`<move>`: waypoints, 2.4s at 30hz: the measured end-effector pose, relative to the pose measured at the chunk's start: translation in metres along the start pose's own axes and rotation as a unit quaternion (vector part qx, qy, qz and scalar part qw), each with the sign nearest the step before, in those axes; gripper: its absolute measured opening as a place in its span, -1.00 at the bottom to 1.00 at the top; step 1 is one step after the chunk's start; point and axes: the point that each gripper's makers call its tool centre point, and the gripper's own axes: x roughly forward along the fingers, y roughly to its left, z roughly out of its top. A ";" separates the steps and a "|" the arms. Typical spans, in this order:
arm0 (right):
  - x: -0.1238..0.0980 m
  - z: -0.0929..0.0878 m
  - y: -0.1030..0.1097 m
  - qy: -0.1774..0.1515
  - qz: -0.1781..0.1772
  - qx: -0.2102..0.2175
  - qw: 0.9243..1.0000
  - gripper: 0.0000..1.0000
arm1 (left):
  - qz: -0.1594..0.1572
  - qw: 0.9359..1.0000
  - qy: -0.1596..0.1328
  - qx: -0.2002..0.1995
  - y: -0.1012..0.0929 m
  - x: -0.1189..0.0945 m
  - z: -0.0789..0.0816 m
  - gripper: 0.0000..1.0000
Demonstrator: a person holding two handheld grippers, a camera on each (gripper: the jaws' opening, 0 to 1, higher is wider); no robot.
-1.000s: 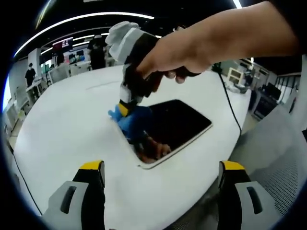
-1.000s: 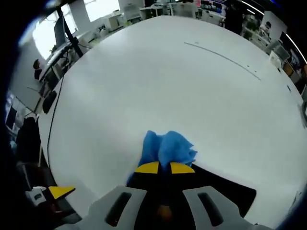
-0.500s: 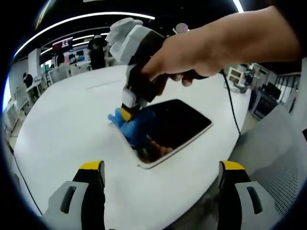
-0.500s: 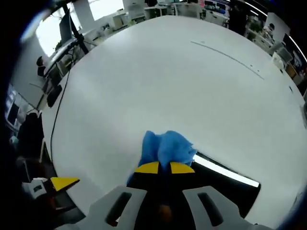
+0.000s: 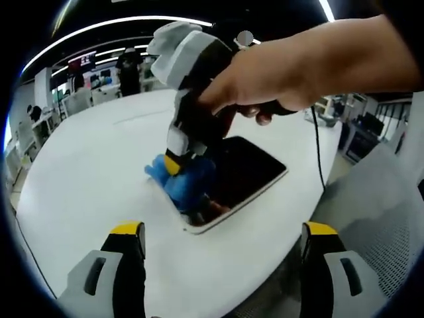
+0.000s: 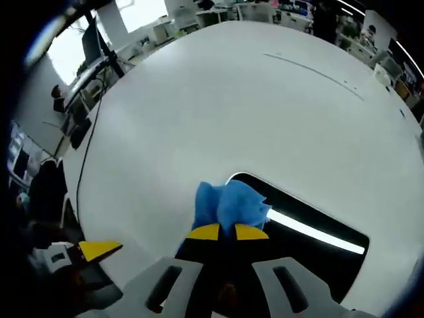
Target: Wipe the mirror surface with the cleaning cloth until all visible marks leave the cleaned area.
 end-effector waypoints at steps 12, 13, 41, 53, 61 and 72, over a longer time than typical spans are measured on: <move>0.002 0.003 -0.001 0.005 0.016 -0.015 1.000 -0.99 | 0.049 0.998 -0.031 -0.015 0.019 -0.008 0.009 0.98; 0.003 0.003 -0.002 0.003 0.017 -0.015 1.000 -0.99 | 0.051 0.998 -0.030 -0.015 0.019 -0.008 0.009 0.98; -0.001 -0.007 -0.014 -0.017 0.033 -0.031 0.999 -1.00 | 0.041 0.999 -0.013 -0.021 0.016 -0.005 0.002 0.98; -0.007 -0.016 -0.028 -0.017 0.037 -0.024 0.999 -1.00 | 0.040 0.999 -0.012 -0.023 0.016 -0.005 0.001 0.98; -0.013 -0.024 -0.040 -0.014 0.038 -0.021 0.999 -1.00 | 0.037 0.999 -0.011 -0.024 0.015 -0.004 0.001 0.98; -0.020 -0.037 -0.060 -0.012 0.038 -0.019 0.999 -1.00 | 0.034 0.999 -0.008 -0.020 0.014 -0.003 0.000 0.98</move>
